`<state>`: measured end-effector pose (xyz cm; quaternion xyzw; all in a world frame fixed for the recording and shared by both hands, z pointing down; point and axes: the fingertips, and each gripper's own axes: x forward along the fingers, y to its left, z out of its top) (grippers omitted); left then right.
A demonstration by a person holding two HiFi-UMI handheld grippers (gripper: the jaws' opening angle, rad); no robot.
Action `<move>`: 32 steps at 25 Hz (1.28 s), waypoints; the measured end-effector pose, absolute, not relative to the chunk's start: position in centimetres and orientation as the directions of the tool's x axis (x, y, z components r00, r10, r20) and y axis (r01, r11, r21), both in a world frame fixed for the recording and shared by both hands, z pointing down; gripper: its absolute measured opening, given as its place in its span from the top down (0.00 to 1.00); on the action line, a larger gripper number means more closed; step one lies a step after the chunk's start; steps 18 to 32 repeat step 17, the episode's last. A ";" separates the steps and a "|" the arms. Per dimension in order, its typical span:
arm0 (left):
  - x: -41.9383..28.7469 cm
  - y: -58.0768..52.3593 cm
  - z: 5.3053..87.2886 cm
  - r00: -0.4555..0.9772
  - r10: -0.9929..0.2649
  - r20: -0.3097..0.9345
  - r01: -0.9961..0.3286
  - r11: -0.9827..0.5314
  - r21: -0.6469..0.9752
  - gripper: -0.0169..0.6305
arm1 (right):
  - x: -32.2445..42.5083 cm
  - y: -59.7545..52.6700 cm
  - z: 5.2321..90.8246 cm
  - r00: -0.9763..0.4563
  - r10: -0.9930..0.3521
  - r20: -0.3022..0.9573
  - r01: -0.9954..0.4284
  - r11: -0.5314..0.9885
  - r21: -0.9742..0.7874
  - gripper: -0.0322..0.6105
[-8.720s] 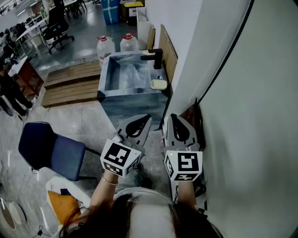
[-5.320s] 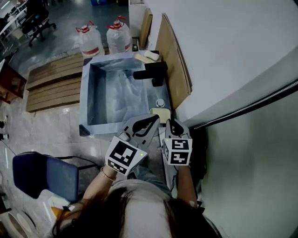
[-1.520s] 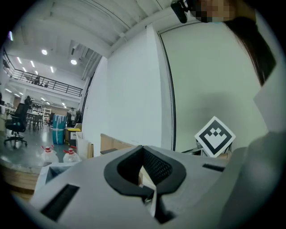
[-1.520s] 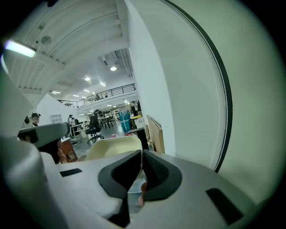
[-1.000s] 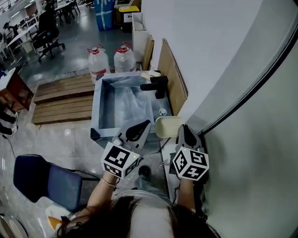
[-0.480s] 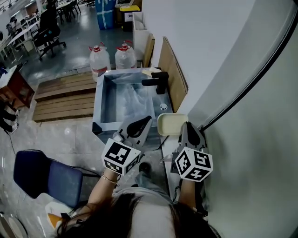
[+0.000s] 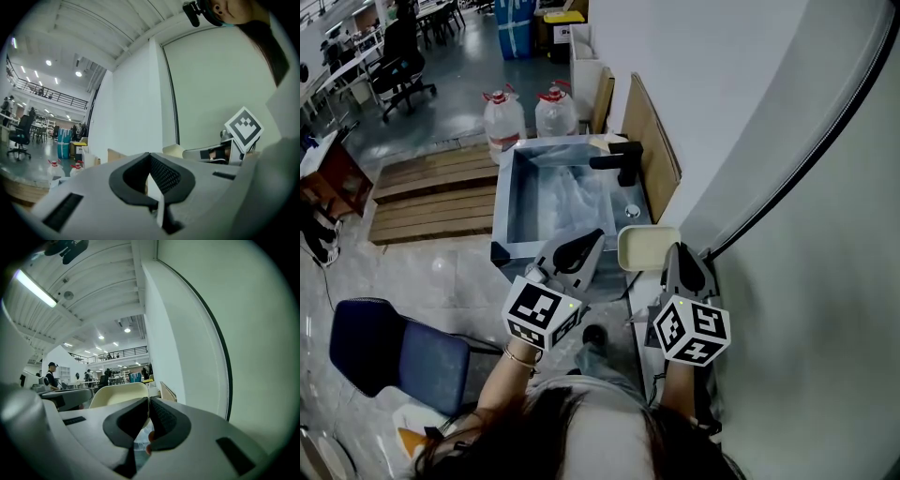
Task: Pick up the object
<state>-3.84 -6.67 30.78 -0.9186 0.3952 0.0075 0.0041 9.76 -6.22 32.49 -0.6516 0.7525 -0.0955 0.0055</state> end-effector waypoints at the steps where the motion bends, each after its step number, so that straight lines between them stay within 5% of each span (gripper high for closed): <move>1: -3.9 -6.6 30.7 0.686 -0.727 -0.017 -0.727 -0.687 -0.002 0.96 | 9.7 -6.1 32.4 -0.151 -0.982 0.115 -0.980 0.133 -0.150 0.90; 32: -3.5 -6.0 30.6 0.688 -0.726 -0.024 -0.726 -0.688 -0.003 0.96 | 9.9 -5.4 32.1 -0.161 -0.982 0.099 -0.977 0.144 -0.156 0.90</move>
